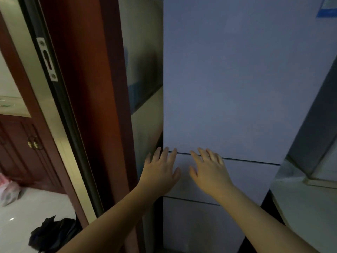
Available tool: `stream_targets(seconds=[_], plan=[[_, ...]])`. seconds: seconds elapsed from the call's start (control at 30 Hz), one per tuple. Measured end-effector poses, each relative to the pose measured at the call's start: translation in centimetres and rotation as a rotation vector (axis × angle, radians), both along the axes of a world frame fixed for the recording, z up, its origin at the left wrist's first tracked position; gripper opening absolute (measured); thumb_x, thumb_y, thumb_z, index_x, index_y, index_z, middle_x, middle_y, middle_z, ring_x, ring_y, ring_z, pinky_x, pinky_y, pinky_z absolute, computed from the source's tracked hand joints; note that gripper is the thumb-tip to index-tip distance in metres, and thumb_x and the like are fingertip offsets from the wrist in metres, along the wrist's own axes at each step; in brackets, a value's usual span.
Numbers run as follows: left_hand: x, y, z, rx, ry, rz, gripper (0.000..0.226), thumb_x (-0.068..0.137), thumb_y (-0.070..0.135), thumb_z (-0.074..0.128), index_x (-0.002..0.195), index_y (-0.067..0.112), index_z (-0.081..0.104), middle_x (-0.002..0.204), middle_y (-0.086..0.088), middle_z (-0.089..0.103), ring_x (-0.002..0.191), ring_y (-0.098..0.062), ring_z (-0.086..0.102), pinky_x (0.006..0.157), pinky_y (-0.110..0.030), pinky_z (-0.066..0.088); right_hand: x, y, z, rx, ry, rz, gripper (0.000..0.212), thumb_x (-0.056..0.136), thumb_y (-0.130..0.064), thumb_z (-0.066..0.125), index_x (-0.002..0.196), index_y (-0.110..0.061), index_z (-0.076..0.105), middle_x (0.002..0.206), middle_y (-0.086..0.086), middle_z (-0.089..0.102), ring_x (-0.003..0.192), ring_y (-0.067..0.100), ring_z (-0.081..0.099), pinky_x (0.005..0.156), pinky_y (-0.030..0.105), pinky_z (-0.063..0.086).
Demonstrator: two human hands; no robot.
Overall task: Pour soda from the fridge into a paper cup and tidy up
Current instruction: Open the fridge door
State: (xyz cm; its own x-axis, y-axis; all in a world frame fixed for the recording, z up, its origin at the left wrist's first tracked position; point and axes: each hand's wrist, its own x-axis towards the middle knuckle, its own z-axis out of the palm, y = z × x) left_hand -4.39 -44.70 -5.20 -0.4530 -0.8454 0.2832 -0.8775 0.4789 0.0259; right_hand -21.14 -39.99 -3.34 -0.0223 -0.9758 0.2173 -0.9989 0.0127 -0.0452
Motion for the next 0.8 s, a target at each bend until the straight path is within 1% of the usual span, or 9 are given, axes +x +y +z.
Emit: stream_targets(seconds=[0.1, 0.17, 0.3, 0.4, 0.47, 0.53, 0.63, 0.67, 0.8], plan=[[-1.0, -2.8, -0.2, 0.049, 0.041, 0.029, 0.067, 0.099, 0.051, 0.030, 0.154, 0.026, 0.001, 0.162, -0.003, 0.009, 0.149, -0.026, 0.006, 0.116, -0.050, 0.014, -1.1, -3.2, -0.3, -0.036, 0.000, 0.042, 0.058, 0.100, -0.042, 0.030, 0.152, -0.024, 0.014, 0.159, 0.004, 0.012, 0.145, 0.027, 0.010, 0.117, 0.042, 0.008], [-1.9, -4.9, -0.5, 0.045, 0.042, 0.046, 0.067, 0.099, 0.051, 0.029, 0.154, 0.026, 0.000, 0.162, -0.002, 0.007, 0.148, -0.025, 0.006, 0.116, -0.048, 0.013, -2.0, -5.3, -0.5, -0.068, -0.007, 0.055, 0.057, 0.099, -0.039, 0.035, 0.151, -0.021, 0.021, 0.158, 0.006, 0.019, 0.144, 0.029, 0.016, 0.116, 0.043, 0.012], [-4.2, -8.6, -1.0, 0.129, 0.043, 0.098, 0.069, 0.098, 0.055, 0.026, 0.153, 0.030, -0.005, 0.163, 0.001, -0.002, 0.149, -0.023, -0.002, 0.117, -0.047, 0.009, -3.5, -9.4, -1.3, -0.198, -0.040, 0.069, 0.055, 0.087, -0.035, 0.047, 0.137, -0.013, 0.050, 0.140, 0.013, 0.049, 0.127, 0.036, 0.047, 0.106, 0.050, 0.036], [-5.7, -11.3, -1.9, 0.055, 0.068, 0.092, 0.070, 0.096, 0.055, 0.027, 0.154, 0.028, 0.001, 0.163, -0.002, 0.005, 0.149, -0.025, 0.006, 0.118, -0.045, 0.014, -4.7, -12.5, -2.2, -0.174, -0.009, 0.070, 0.057, 0.085, -0.038, 0.043, 0.135, -0.012, 0.051, 0.139, 0.014, 0.051, 0.125, 0.036, 0.049, 0.103, 0.050, 0.038], [-6.1, -12.7, -2.2, -0.010, 0.110, 0.092, 0.072, 0.092, 0.057, 0.021, 0.155, 0.023, 0.009, 0.162, -0.006, 0.011, 0.148, -0.027, 0.012, 0.118, -0.043, 0.018, -5.3, -14.3, -2.5, -0.161, 0.019, 0.076, 0.060, 0.085, -0.041, 0.038, 0.136, -0.012, 0.050, 0.142, 0.012, 0.048, 0.127, 0.035, 0.047, 0.105, 0.050, 0.037], [-6.6, -13.9, -2.3, -0.048, 0.180, 0.072, 0.076, 0.088, 0.058, 0.016, 0.154, 0.019, 0.017, 0.161, -0.008, 0.016, 0.148, -0.028, 0.016, 0.117, -0.044, 0.020, -5.7, -15.7, -2.7, -0.158, 0.043, 0.099, 0.061, 0.085, -0.041, 0.034, 0.134, -0.010, 0.052, 0.142, 0.010, 0.048, 0.126, 0.034, 0.049, 0.103, 0.051, 0.040], [-7.1, -15.3, -2.6, -0.141, 0.289, 0.023, 0.069, 0.090, 0.052, 0.028, 0.150, 0.018, 0.030, 0.157, -0.010, 0.027, 0.143, -0.030, 0.029, 0.113, -0.046, 0.031, -6.4, -17.1, -3.1, -0.177, 0.061, 0.134, 0.061, 0.084, -0.040, 0.033, 0.133, -0.008, 0.054, 0.143, 0.010, 0.048, 0.127, 0.035, 0.048, 0.101, 0.052, 0.042], [-7.2, -15.8, -2.8, -0.162, 0.345, 0.016, 0.067, 0.091, 0.050, 0.032, 0.150, 0.018, 0.030, 0.157, -0.011, 0.028, 0.142, -0.030, 0.031, 0.112, -0.045, 0.032, -6.6, -17.4, -3.2, -0.185, 0.063, 0.141, 0.061, 0.083, -0.039, 0.034, 0.133, -0.009, 0.054, 0.144, 0.010, 0.047, 0.128, 0.035, 0.047, 0.102, 0.053, 0.041], [-7.6, -17.8, -3.2, -0.112, 0.689, 0.056, 0.077, 0.090, 0.050, 0.042, 0.153, 0.020, 0.011, 0.160, -0.011, 0.018, 0.144, -0.026, 0.024, 0.114, -0.040, 0.026, -7.0, -18.3, -3.9, -0.206, 0.100, 0.168, 0.061, 0.083, -0.035, 0.037, 0.136, -0.010, 0.050, 0.149, 0.011, 0.039, 0.132, 0.035, 0.040, 0.105, 0.052, 0.036]])
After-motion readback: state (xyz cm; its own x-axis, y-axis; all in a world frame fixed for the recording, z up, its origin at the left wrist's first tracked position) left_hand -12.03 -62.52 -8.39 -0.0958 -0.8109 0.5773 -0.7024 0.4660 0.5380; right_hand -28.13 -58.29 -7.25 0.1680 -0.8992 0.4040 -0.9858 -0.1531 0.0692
